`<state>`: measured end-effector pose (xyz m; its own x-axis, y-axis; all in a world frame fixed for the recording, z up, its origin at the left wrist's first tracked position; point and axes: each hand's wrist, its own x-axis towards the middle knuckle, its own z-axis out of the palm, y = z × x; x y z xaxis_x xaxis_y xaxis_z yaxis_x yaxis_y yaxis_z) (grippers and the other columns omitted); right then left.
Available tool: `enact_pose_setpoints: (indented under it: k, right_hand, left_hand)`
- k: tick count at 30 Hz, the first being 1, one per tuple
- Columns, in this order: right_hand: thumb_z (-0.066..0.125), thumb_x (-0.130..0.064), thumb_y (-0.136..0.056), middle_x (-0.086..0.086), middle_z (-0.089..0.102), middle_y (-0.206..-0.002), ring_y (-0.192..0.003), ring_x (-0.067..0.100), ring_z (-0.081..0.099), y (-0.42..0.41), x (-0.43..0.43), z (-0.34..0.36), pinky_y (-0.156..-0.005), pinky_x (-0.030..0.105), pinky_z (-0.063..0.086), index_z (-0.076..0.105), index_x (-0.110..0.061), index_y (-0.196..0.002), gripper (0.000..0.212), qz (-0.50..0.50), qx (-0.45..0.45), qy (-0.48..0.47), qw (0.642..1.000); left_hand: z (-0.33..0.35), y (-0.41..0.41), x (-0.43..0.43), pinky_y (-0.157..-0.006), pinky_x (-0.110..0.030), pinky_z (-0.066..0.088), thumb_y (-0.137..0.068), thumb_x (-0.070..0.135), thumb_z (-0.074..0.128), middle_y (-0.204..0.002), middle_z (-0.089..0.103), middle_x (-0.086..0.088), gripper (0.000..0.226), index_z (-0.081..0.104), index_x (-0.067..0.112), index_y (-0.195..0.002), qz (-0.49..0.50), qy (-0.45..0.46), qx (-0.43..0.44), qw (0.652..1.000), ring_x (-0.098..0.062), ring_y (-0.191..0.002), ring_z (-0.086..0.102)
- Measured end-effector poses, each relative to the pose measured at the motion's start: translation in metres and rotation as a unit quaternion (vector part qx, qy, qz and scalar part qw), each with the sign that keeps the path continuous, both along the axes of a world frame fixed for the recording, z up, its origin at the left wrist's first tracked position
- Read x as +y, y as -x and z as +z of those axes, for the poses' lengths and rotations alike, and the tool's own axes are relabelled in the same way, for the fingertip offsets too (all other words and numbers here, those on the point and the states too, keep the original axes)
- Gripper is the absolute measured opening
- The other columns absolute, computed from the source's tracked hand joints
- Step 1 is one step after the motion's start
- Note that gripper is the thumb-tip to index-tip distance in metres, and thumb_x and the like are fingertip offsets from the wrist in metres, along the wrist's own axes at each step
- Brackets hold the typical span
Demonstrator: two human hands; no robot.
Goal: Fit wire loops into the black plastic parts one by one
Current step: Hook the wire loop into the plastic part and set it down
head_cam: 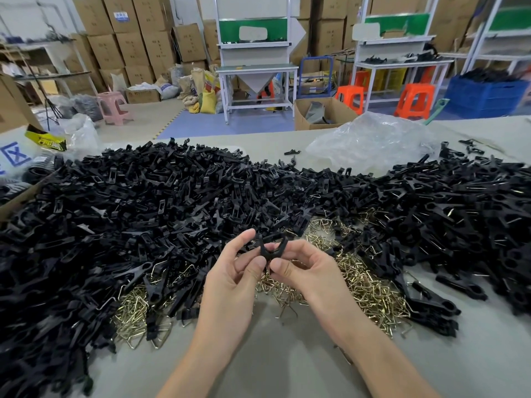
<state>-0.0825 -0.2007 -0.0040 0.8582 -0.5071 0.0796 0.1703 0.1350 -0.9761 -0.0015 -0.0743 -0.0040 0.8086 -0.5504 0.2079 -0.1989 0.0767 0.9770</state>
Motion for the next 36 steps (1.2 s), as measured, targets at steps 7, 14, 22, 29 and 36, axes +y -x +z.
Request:
enact_pose_setpoints:
  k: [7, 14, 22, 29, 36]
  right_hand:
    - [0.078, -0.011, -0.086, 0.003, 0.077, -0.108, -0.105, 0.019, 0.071, 0.0, 0.002, 0.0, -0.097, 0.036, 0.057, 0.078, -0.024, -0.1, 0.019, -0.001, -0.001, -0.011, 1.0]
    - [0.078, -0.006, -0.085, 0.005, 0.077, -0.102, -0.105, 0.024, 0.071, -0.001, 0.003, -0.002, -0.095, 0.037, 0.058, 0.072, -0.008, -0.103, 0.019, -0.019, 0.009, 0.003, 1.0]
    - [0.081, -0.01, -0.079, 0.012, 0.076, -0.101, -0.095, 0.02, 0.072, -0.002, 0.001, -0.002, -0.086, 0.026, 0.057, 0.07, -0.008, -0.102, 0.026, -0.023, -0.013, -0.002, 1.0]
    - [0.081, -0.014, -0.068, 0.012, 0.072, -0.096, -0.091, 0.029, 0.074, -0.004, -0.001, -0.001, -0.081, 0.032, 0.062, 0.065, -0.008, -0.093, 0.03, -0.007, -0.05, -0.164, 0.985]
    - [0.074, -0.008, -0.081, 0.02, 0.073, -0.112, -0.102, 0.029, 0.073, -0.004, 0.0, -0.001, -0.083, 0.032, 0.06, 0.063, 0.001, -0.11, 0.033, 0.062, -0.054, -0.198, 0.977]
  left_hand:
    - [0.001, 0.004, -0.001, -0.083, -0.01, 0.05, -0.098, 0.008, 0.059, -0.104, 0.077, 0.01, 0.039, 0.059, 0.033, -0.128, 0.012, 0.021, 0.004, 1.0, -0.003, -0.103, 0.07]
    - [0.002, 0.008, -0.004, -0.082, -0.007, 0.049, -0.096, 0.005, 0.06, -0.103, 0.076, 0.016, 0.028, 0.066, 0.028, -0.113, 0.011, 0.026, -0.002, 1.0, 0.001, -0.102, 0.069]
    - [0.0, 0.01, -0.005, -0.076, -0.011, 0.049, -0.093, 0.024, 0.066, -0.097, 0.075, 0.014, 0.016, 0.07, 0.035, -0.105, 0.055, -0.009, -0.022, 0.998, 0.0, -0.089, 0.068]
    - [-0.005, 0.015, -0.008, -0.086, -0.016, 0.049, -0.092, 0.009, 0.069, -0.118, 0.051, 0.022, 0.043, 0.061, 0.031, -0.128, 0.027, -0.07, -0.209, 0.975, -0.009, -0.107, 0.06]
    - [-0.003, 0.01, -0.005, -0.083, -0.006, 0.041, -0.086, 0.009, 0.075, -0.105, 0.059, 0.023, 0.071, 0.049, 0.069, -0.113, 0.072, -0.057, -0.186, 0.978, -0.002, -0.1, 0.06]
